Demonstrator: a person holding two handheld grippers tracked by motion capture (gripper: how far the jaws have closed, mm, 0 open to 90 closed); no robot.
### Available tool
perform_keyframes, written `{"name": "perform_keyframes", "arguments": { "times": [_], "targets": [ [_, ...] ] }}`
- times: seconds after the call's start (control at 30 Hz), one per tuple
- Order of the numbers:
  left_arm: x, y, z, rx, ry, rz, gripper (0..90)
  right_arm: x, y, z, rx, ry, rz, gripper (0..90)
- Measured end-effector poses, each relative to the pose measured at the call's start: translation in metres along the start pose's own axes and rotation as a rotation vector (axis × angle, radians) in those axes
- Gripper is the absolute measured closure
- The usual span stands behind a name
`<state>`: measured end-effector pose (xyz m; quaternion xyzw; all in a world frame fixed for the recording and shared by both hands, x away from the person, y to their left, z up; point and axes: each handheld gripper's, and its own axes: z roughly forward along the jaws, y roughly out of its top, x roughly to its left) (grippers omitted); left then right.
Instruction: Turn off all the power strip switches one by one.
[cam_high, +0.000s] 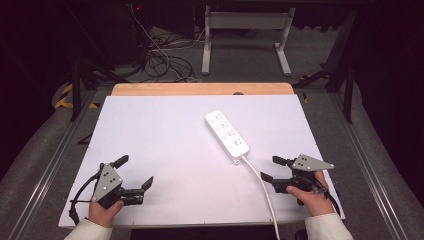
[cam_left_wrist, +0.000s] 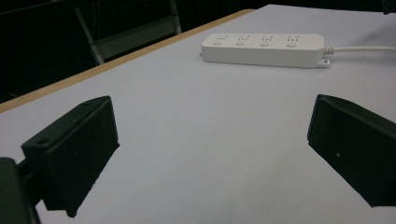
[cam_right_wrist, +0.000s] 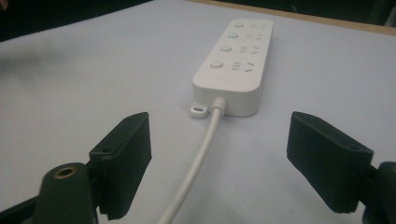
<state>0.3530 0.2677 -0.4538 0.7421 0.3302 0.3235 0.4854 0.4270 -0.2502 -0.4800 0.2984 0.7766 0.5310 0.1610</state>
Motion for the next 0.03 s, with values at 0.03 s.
{"name": "perform_keyframes", "arguments": {
  "times": [0.03],
  "targets": [
    [0.0004,-0.0001,0.0,0.0,0.001,0.006,2.3,0.0004,-0.0003,-0.0002,0.001,0.001,-0.001,22.1]
  ]
}}
